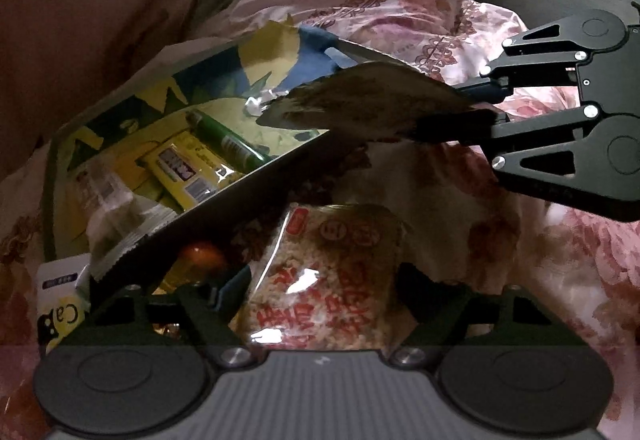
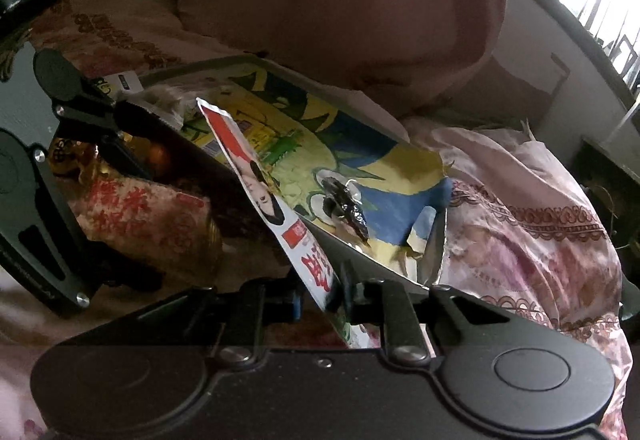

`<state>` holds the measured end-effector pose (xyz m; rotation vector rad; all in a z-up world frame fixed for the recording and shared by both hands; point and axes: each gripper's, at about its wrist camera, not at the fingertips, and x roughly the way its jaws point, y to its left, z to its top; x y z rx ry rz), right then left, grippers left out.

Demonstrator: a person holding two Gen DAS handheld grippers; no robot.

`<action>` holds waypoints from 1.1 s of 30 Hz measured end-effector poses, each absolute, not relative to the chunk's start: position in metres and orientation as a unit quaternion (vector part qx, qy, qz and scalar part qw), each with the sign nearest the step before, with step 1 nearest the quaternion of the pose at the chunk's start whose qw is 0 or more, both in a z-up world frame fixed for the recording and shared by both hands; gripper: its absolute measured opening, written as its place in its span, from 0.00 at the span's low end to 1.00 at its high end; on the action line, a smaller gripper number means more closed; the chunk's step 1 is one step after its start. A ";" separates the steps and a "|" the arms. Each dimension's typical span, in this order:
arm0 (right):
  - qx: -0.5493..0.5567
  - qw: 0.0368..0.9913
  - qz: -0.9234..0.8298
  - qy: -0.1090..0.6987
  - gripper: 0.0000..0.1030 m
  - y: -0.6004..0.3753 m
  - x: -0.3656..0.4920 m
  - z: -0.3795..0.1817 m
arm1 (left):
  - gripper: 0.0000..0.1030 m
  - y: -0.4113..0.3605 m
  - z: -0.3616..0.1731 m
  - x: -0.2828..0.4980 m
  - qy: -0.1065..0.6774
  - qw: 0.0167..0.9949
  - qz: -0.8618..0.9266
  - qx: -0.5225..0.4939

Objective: Organize snacks
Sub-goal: 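Grasp the rice cracker pack with the left tool while the right tool grasps the white pouch, then carry both held packs over the tin tray and lower them inside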

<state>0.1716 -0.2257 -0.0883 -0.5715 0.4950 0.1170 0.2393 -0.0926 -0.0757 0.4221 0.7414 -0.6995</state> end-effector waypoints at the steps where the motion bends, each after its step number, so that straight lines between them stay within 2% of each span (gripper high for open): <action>1: -0.283 0.927 0.057 0.240 0.18 -0.225 0.171 -0.089 | 0.79 -0.093 -0.074 0.238 0.356 0.853 -0.327 0.198; 6: -0.301 0.924 0.056 0.228 0.16 -0.219 0.163 -0.090 | 0.79 -0.093 -0.067 0.228 0.370 0.865 -0.292 0.173; 14: -0.328 0.925 0.046 0.188 0.08 -0.210 0.145 -0.085 | 0.78 -0.083 -0.047 0.206 0.346 0.893 -0.245 0.148; 22: -0.337 0.930 0.030 0.147 0.08 -0.208 0.131 -0.077 | 0.78 -0.069 -0.019 0.201 0.304 0.926 -0.208 0.082; 33: -0.302 0.948 -0.017 0.096 0.08 -0.224 0.159 -0.062 | 0.79 -0.084 0.015 0.256 0.271 0.946 -0.173 0.047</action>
